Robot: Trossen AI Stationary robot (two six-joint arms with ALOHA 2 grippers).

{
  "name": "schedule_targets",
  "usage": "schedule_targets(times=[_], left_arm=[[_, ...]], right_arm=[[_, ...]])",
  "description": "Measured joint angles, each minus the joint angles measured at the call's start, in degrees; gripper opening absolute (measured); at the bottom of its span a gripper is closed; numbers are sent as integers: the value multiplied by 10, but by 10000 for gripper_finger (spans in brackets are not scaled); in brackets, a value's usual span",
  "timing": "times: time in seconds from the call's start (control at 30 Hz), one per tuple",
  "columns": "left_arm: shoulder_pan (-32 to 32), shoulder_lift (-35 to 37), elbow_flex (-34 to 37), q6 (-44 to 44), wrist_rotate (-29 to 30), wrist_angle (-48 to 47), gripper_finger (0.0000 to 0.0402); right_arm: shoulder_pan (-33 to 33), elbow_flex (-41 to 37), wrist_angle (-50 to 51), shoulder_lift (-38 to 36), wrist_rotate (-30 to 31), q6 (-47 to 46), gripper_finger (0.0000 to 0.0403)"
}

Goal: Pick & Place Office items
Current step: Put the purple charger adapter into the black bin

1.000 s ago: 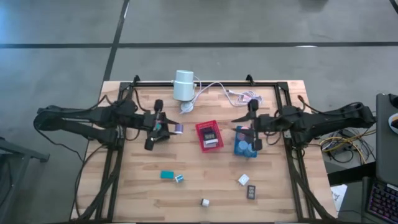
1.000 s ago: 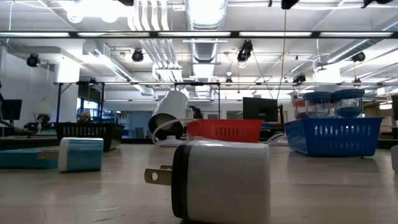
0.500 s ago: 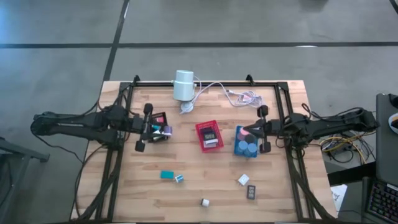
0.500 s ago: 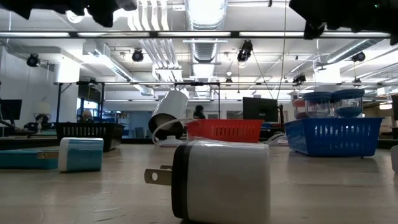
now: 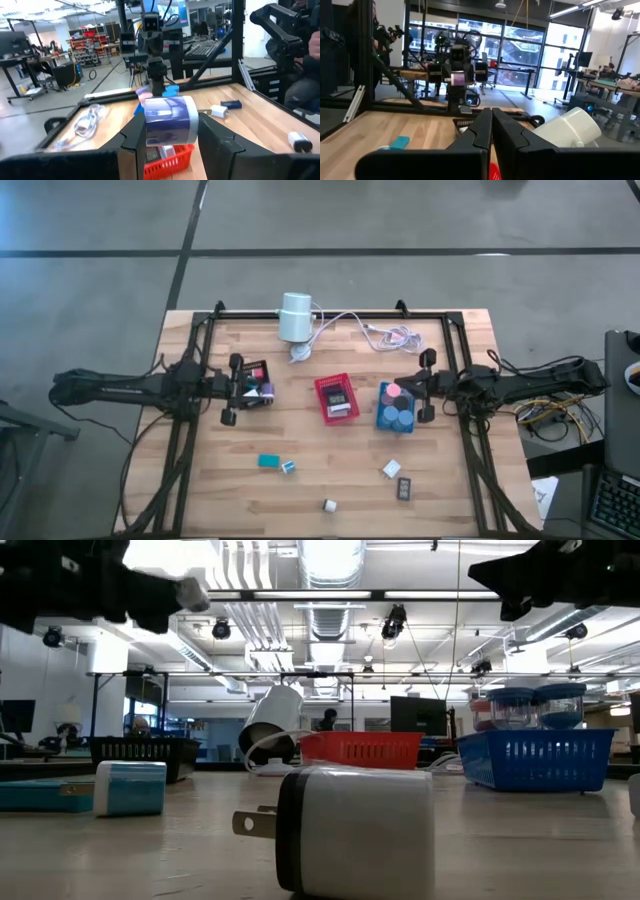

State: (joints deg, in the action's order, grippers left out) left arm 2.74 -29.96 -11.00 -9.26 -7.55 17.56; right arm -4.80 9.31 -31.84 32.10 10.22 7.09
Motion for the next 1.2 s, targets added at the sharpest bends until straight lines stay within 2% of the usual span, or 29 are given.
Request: schedule_targets(times=[0.37, 0.77, 1.0, 1.2], left_arm=[[0, 81, 85, 18, -2, -7, 126], [0, 169, 89, 6, -2, -124, 126], [1, 190, 95, 1, 0, -139, 126], [1, 190, 95, 1, 1, -145, 126]], right_arm=[[0, -4, -3, -6, 19, -3, 8], [0, -17, 1, -35, -1, -11, 8], [0, -30, 0, -60, -5, -11, 8], [-1, -35, 1, -83, -43, -12, 8]])
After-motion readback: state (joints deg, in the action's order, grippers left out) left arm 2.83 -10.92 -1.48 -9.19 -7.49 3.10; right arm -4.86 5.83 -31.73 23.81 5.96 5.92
